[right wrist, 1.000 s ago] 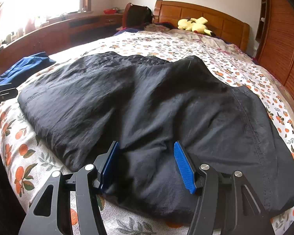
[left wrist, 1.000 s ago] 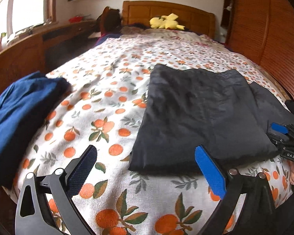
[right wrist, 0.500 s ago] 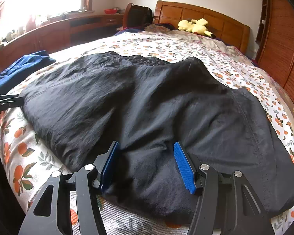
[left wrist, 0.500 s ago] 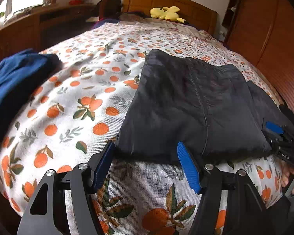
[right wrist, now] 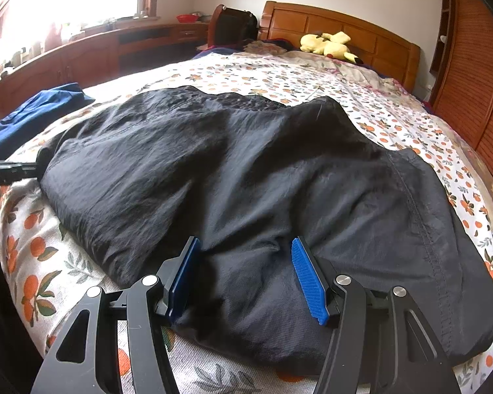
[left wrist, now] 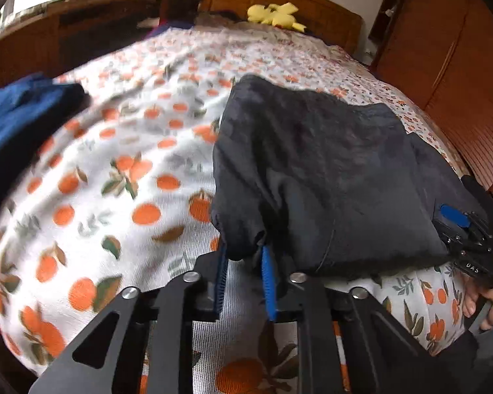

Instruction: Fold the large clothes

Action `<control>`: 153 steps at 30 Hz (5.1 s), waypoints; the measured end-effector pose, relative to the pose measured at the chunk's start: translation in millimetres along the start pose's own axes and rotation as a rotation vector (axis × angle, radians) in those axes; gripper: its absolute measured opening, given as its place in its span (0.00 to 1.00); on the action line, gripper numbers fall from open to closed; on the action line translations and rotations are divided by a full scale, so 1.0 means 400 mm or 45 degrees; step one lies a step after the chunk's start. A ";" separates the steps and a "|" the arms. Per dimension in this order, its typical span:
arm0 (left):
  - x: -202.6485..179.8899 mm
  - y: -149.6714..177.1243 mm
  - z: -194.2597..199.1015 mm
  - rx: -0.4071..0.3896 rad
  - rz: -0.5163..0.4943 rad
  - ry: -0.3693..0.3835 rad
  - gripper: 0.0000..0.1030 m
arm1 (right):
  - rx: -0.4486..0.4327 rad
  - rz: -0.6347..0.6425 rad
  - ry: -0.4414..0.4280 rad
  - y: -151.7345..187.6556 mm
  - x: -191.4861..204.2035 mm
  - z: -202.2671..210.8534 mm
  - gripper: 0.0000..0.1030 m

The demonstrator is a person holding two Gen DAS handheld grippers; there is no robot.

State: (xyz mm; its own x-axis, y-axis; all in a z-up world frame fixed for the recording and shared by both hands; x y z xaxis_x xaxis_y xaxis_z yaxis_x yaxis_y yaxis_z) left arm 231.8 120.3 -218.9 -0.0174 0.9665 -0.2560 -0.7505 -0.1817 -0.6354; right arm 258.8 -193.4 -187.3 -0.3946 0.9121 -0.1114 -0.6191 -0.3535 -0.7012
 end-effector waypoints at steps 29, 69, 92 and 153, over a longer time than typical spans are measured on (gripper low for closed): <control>-0.711 -0.232 0.134 -0.326 -0.493 0.325 0.06 | -0.141 -0.236 0.029 0.091 -0.251 0.161 0.53; -0.616 -0.116 0.028 -0.242 -0.530 0.243 0.96 | -0.344 -0.353 0.016 -0.027 -0.356 0.263 0.54; -0.417 -0.066 -0.017 -0.153 -0.401 0.186 0.96 | -0.285 -0.384 -0.100 -0.077 -0.365 0.169 0.06; -0.625 -0.517 -0.522 -0.053 -0.425 0.210 0.97 | -0.064 -0.720 0.085 0.204 -0.523 0.155 0.74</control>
State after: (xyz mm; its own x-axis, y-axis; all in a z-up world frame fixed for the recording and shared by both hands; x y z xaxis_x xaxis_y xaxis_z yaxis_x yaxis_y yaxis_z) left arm 529.3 -121.4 -175.8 0.3325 0.9324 -0.1415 -0.6695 0.1277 -0.7317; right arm 248.7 -426.0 -177.6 0.0335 0.9683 0.2475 -0.6877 0.2020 -0.6973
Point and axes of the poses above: each gripper's, at about its wrist camera, not at the fingertips, and z roughly against the way its jaws point, x to its left, y to its underside, the point moved 1 cm from there along -z, roughly the way its jaws point, and after that the axes turned 5 degrees about y, right-handed, at the moved point
